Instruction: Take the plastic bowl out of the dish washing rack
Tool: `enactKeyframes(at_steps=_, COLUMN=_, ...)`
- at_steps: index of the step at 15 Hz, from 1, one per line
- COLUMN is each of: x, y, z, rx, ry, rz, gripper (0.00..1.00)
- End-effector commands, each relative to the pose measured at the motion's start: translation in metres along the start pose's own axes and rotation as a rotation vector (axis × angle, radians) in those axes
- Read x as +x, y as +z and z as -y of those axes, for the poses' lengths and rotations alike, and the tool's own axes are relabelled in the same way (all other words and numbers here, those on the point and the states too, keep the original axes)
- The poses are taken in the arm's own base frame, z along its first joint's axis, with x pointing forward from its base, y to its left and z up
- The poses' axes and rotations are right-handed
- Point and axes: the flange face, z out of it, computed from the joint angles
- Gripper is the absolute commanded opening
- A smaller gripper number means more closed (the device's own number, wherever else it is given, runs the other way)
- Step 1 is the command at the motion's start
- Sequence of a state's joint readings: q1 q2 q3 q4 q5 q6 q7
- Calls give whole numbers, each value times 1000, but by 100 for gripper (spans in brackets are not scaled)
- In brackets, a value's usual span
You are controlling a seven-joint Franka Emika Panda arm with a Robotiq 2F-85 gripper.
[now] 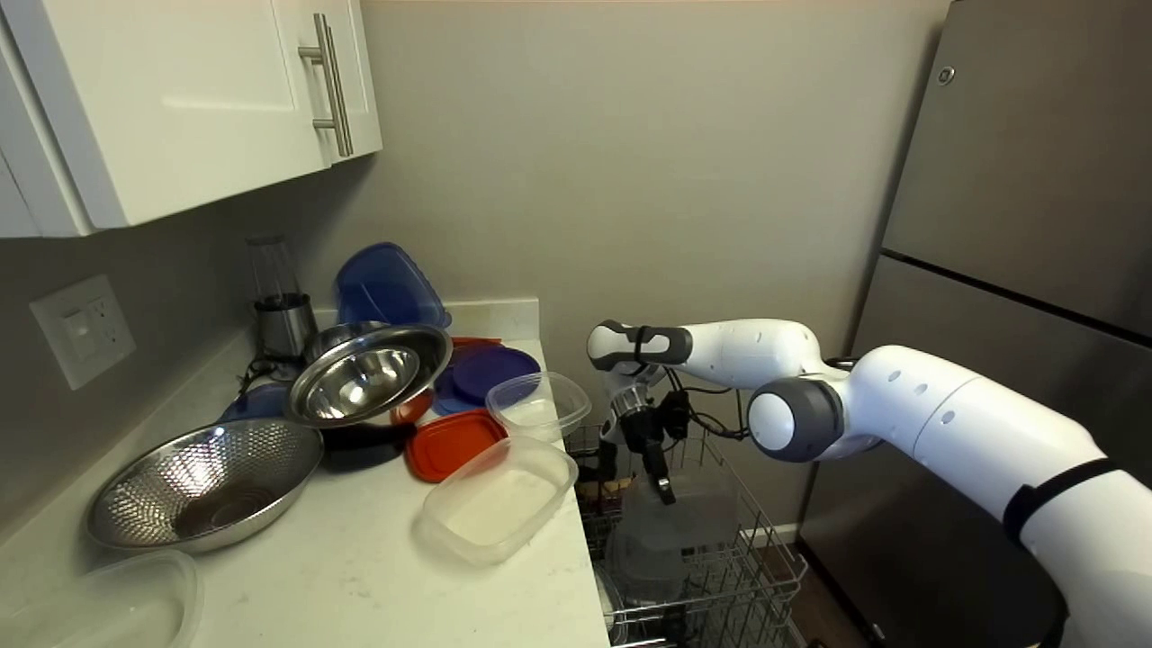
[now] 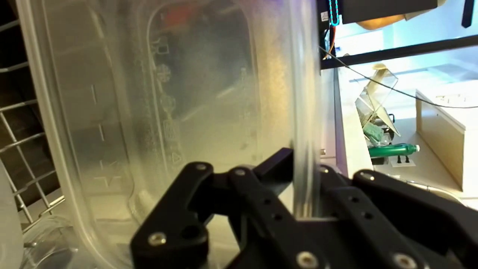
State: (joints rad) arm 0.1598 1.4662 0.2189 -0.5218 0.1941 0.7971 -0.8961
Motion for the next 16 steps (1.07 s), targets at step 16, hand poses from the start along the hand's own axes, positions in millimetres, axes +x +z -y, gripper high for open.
enactKeyframes(at_steps=16, x=16, y=-74, z=31, rx=-258, ry=459, rz=-357, gripper=1)
